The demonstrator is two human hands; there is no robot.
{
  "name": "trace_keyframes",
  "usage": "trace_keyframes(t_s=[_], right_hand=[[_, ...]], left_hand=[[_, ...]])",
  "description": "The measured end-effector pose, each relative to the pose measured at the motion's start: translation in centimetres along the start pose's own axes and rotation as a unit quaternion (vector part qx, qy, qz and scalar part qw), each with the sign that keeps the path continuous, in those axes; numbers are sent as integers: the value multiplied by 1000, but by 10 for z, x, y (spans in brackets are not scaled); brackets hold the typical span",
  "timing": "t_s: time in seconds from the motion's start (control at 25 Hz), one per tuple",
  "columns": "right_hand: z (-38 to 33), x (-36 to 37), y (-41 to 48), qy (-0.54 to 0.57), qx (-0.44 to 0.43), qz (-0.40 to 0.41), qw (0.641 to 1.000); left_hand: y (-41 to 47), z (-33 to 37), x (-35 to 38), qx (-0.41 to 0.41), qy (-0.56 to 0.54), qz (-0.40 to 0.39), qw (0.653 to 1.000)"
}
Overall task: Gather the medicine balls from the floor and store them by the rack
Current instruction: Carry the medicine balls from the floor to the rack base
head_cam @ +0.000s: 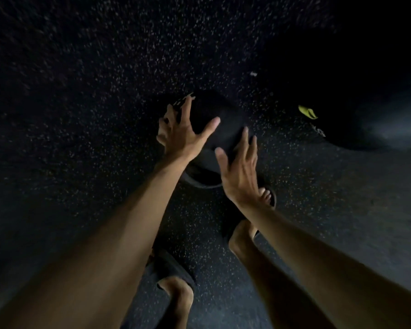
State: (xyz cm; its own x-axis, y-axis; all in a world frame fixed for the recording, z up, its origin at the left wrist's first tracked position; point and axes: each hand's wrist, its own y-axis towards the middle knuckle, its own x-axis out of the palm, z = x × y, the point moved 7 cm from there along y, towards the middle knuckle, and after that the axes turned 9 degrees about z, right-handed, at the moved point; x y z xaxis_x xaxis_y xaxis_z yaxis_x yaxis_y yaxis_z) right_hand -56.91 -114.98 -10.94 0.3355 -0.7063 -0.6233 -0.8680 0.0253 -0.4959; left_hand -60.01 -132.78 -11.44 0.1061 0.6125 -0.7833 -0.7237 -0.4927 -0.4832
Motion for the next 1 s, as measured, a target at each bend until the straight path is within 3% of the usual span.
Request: trace_keyframes(t_s=[0.16,0.32,0.4,0.56,0.68,0.8,0.88,1.0], right_hand=[[-13,-16,61,15,58,1,998],[-27,-44,163,20,147,3,989],[-44,-55,179,13,104,12,994],[-66,-53,139,-18,-109,48,993],[-54,-51,143,28,-83,52,995],[-38,-74,177,66,11,83,994],[-32,-92,190,51,32,106,993],[-30,-113,188,24,-19,120,992]], left_hand=[[18,13,-13,64,-64,41,995],[0,18,12,5,-108,9,994],[14,35,14,-3,-137,13,991],[63,70,-8,2,-70,49,996],[86,111,-13,-3,57,33,998],[102,160,-7,129,151,42,979],[103,169,-1,176,135,69,973],[93,170,25,170,56,75,981]])
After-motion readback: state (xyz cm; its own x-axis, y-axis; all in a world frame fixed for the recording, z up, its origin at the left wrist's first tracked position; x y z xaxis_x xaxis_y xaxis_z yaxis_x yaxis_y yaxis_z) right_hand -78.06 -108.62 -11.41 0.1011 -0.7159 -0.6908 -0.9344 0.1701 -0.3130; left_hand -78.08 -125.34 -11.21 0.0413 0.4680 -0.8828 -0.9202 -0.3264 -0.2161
